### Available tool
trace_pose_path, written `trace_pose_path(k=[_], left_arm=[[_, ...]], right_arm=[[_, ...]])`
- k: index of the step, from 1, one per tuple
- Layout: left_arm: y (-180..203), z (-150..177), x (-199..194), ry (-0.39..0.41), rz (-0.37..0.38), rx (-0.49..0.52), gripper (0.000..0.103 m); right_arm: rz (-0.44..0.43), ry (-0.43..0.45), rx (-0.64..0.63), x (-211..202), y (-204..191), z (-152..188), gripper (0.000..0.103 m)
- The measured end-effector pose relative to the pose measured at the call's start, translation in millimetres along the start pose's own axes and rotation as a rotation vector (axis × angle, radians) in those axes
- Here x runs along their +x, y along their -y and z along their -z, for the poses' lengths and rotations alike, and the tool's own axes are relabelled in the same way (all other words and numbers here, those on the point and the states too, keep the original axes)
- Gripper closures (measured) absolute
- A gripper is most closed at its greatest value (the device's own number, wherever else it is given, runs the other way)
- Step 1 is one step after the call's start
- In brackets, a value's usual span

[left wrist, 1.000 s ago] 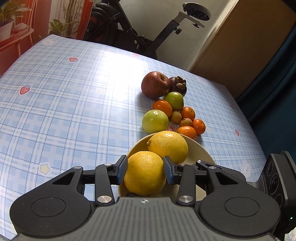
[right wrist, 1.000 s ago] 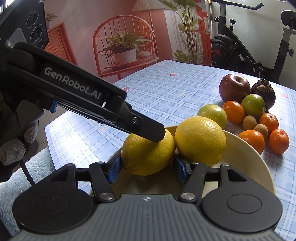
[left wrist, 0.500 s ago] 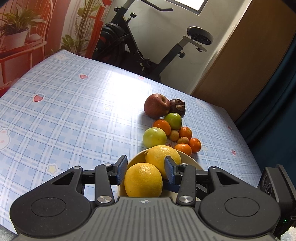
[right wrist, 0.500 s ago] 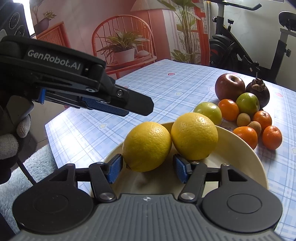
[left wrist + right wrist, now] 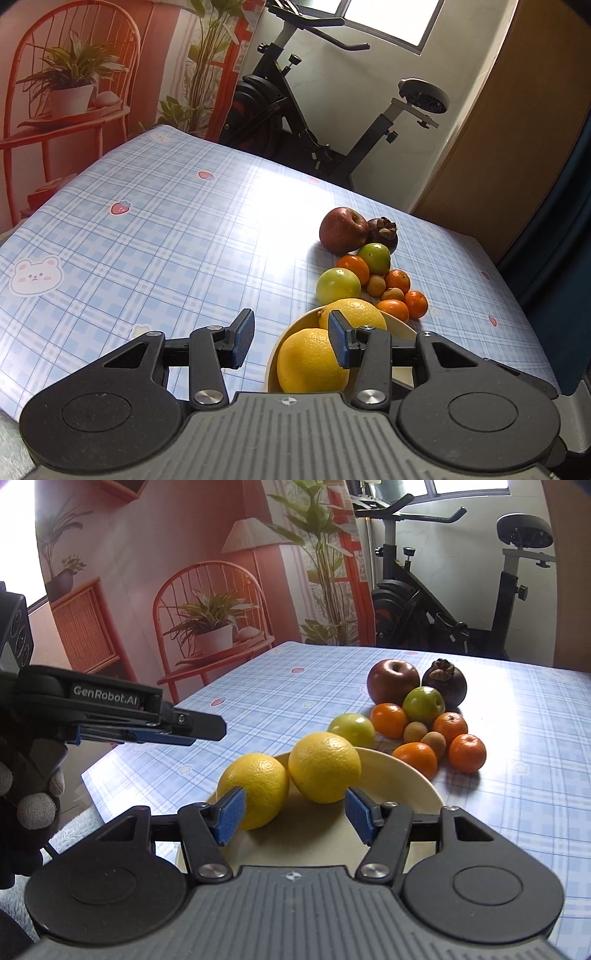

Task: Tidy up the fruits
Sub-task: 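Open the left gripper to release the orange and withdraw, then move the left tool toward the dark purple mangosteen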

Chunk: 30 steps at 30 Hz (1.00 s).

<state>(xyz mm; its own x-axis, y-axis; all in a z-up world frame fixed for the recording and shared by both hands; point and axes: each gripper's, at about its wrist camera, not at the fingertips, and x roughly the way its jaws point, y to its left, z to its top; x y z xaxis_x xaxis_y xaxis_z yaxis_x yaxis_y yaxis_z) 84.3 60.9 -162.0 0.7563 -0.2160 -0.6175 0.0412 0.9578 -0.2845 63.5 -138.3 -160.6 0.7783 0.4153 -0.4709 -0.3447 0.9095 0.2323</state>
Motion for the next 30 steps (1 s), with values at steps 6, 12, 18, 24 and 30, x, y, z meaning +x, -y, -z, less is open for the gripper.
trace_pose_path(k=[6, 12, 18, 24, 30], left_arm=[[0, -1, -3, 0.032, -0.019, 0.001, 0.057], [4, -3, -2, 0.068, -0.052, 0.027, 0.057], [17, -4, -4, 0.095, -0.09, 0.093, 0.057], [18, -5, -5, 0.079, -0.075, 0.101, 0.057], [18, -1, -6, 0.058, -0.06, 0.105, 0.057]], right_arm=[[0.058, 0.045, 0.016, -9, 11, -6, 0.04], [0.134, 0.093, 0.049, -20, 35, -12, 0.041], [0.215, 0.145, 0.076, -37, 58, -20, 0.041], [0.237, 0.165, 0.094, -49, 67, -22, 0.041], [0.237, 0.154, 0.081, -51, 65, -21, 0.041]])
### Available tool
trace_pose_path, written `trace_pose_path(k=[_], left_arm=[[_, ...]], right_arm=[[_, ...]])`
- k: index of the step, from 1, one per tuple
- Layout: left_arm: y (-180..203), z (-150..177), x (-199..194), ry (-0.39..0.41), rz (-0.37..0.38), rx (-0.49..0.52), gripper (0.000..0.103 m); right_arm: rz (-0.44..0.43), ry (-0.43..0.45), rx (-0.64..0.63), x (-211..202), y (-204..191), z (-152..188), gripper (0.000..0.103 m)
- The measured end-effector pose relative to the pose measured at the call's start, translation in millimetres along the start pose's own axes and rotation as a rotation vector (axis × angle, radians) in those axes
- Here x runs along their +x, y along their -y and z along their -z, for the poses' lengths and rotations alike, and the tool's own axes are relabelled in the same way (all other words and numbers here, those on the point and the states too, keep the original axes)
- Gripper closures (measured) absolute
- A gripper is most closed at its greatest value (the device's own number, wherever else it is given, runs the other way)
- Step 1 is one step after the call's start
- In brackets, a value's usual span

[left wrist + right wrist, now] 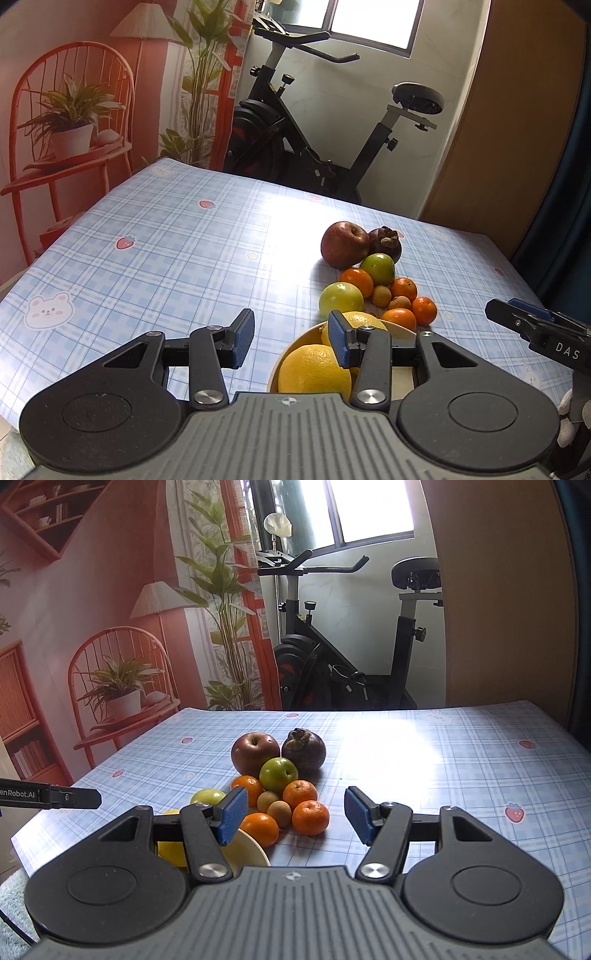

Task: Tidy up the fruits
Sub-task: 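Move the left tool toward the dark purple mangosteen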

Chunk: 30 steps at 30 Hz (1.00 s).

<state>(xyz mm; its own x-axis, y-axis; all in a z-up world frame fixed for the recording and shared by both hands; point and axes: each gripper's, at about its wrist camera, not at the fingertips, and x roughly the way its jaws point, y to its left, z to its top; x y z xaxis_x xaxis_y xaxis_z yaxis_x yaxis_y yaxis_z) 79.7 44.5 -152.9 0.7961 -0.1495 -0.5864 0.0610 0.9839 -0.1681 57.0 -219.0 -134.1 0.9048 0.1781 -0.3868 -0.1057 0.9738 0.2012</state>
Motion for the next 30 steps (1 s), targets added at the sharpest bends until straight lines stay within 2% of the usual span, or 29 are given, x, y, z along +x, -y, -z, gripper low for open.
trace_pose_path(k=[5, 19, 24, 30], left_arm=[[-1, -8, 0, -0.008, 0.013, -0.01, 0.057], [30, -87, 20, 0.04, 0.076, -0.006, 0.057], [39, -96, 38, 0.033, 0.069, 0.019, 0.057], [45, -103, 69, 0.003, 0.062, 0.071, 0.057]], right_arm=[[-0.008, -0.005, -0.025, 0, -3, -4, 0.041], [0.027, 0.093, -0.098, 22, 28, -75, 0.041], [0.03, 0.088, -0.125, 42, 39, -85, 0.041], [0.0, 0.035, -0.148, 72, 53, -80, 0.041]])
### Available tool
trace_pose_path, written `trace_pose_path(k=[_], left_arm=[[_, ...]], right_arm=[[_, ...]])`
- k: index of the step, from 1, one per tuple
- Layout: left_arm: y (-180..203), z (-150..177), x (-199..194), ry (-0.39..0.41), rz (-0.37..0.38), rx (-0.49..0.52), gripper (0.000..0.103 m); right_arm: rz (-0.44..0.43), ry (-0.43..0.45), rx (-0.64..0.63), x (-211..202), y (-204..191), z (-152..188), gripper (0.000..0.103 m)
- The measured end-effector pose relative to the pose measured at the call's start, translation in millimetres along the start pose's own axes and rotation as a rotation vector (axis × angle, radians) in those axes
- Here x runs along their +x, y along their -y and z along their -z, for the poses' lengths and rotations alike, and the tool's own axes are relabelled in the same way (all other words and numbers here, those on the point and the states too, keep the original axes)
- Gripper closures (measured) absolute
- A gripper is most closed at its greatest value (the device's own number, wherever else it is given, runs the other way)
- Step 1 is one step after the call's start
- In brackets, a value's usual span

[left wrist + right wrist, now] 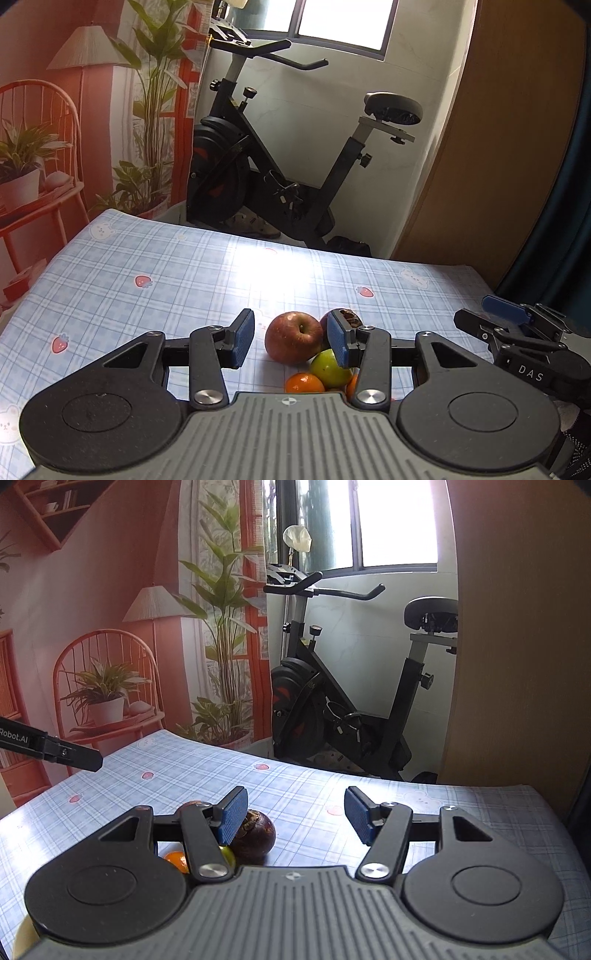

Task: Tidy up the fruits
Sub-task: 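Move the left tool toward the dark purple mangosteen, then close the left gripper around the mangosteen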

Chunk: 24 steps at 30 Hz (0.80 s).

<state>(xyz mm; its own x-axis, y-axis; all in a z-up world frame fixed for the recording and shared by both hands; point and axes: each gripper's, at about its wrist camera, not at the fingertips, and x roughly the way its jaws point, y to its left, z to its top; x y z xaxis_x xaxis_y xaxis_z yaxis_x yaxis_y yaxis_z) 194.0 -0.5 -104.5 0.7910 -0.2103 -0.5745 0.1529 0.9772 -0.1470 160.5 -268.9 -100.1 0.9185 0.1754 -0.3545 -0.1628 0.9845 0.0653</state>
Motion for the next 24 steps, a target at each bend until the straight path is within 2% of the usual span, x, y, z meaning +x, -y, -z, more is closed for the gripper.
trace_pose_path(k=[7, 19, 21, 24], left_arm=[[-8, -9, 28, -0.022, -0.016, 0.005, 0.057], [-43, -24, 60, -0.049, -0.103, -0.023, 0.057], [-44, -27, 65, -0.052, -0.099, -0.05, 0.058], [-38, -30, 77, -0.074, -0.053, -0.086, 0.058]], right_arm=[[-0.013, -0.031, -0.004, 25, 16, 5, 0.041], [-0.044, -0.099, -0.013, 66, 18, 17, 0.041], [-0.051, -0.118, -0.013, 73, 17, 20, 0.041], [-0.061, -0.138, -0.002, 80, 17, 22, 0.041]])
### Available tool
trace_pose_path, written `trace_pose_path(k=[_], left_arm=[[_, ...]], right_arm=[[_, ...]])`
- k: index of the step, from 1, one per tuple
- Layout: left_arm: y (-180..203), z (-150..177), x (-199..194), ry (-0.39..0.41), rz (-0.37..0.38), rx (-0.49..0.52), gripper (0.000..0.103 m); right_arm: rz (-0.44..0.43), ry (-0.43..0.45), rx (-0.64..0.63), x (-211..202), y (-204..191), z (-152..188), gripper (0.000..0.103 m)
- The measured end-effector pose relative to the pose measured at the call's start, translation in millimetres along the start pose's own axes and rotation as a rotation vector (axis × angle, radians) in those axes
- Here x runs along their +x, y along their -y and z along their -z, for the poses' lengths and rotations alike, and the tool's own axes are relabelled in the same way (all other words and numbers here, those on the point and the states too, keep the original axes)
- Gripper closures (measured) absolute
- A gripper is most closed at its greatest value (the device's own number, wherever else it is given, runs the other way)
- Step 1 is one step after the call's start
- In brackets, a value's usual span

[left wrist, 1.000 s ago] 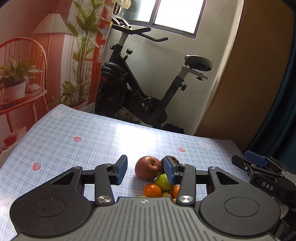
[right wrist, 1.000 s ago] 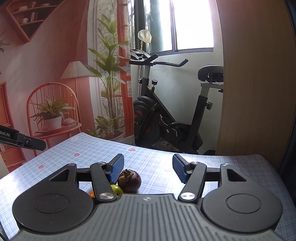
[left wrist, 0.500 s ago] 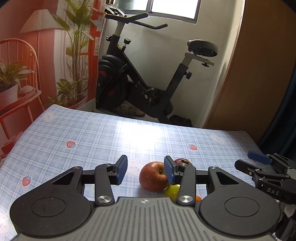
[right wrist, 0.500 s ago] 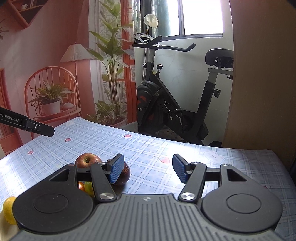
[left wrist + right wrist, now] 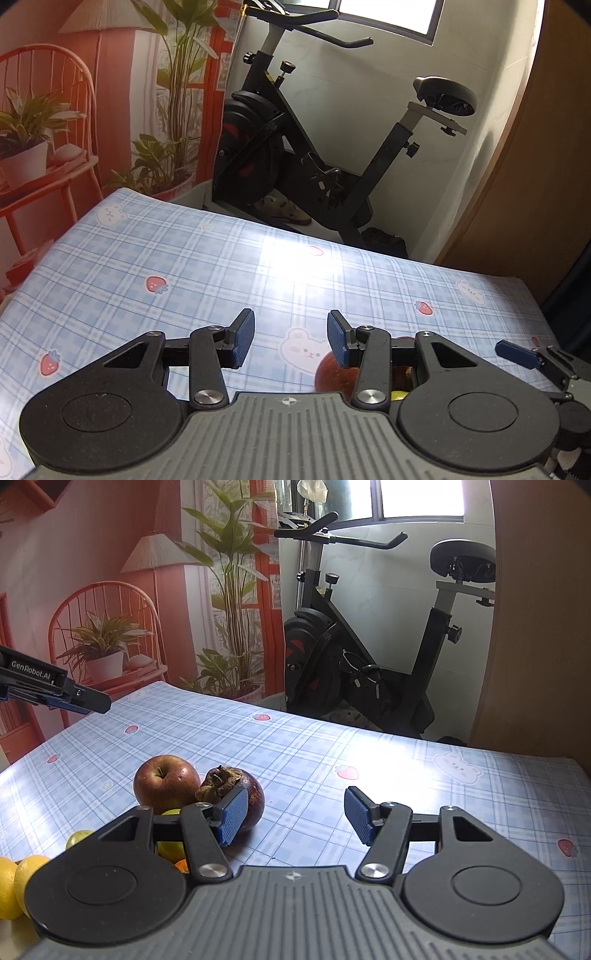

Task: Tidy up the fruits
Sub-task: 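Close the left gripper around the mangosteen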

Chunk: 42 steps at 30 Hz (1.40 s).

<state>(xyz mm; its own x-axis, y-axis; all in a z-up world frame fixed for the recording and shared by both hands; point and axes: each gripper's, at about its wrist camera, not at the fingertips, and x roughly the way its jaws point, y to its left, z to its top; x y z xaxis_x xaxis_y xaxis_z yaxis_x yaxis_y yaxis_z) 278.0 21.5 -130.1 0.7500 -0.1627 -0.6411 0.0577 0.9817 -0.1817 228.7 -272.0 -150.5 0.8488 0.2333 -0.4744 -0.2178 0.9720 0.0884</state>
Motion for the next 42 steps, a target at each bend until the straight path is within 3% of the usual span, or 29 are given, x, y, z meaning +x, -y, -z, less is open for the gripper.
trace_pose_path(k=[5, 11, 18, 32, 42], left_arm=[[22, 1, 24, -0.063, 0.144, -0.005, 0.057], [46, 6, 54, -0.144, 0.239, -0.002, 0.057], [47, 10, 78, -0.186, 0.264, -0.045, 0.058], [63, 10, 90, -0.199, 0.262, 0.018, 0.057], [62, 10, 80, -0.211, 0.35, -0.012, 0.057]], right_arm=[[0.01, -0.058, -0.018, 16, -1, 3, 0.043], [-0.027, -0.115, -0.065, 32, -3, 13, 0.043], [-0.081, -0.141, -0.117, 46, -11, 20, 0.05], [-0.131, -0.14, -0.129, 59, -15, 22, 0.05], [-0.155, -0.125, -0.101, 54, -9, 24, 0.05]])
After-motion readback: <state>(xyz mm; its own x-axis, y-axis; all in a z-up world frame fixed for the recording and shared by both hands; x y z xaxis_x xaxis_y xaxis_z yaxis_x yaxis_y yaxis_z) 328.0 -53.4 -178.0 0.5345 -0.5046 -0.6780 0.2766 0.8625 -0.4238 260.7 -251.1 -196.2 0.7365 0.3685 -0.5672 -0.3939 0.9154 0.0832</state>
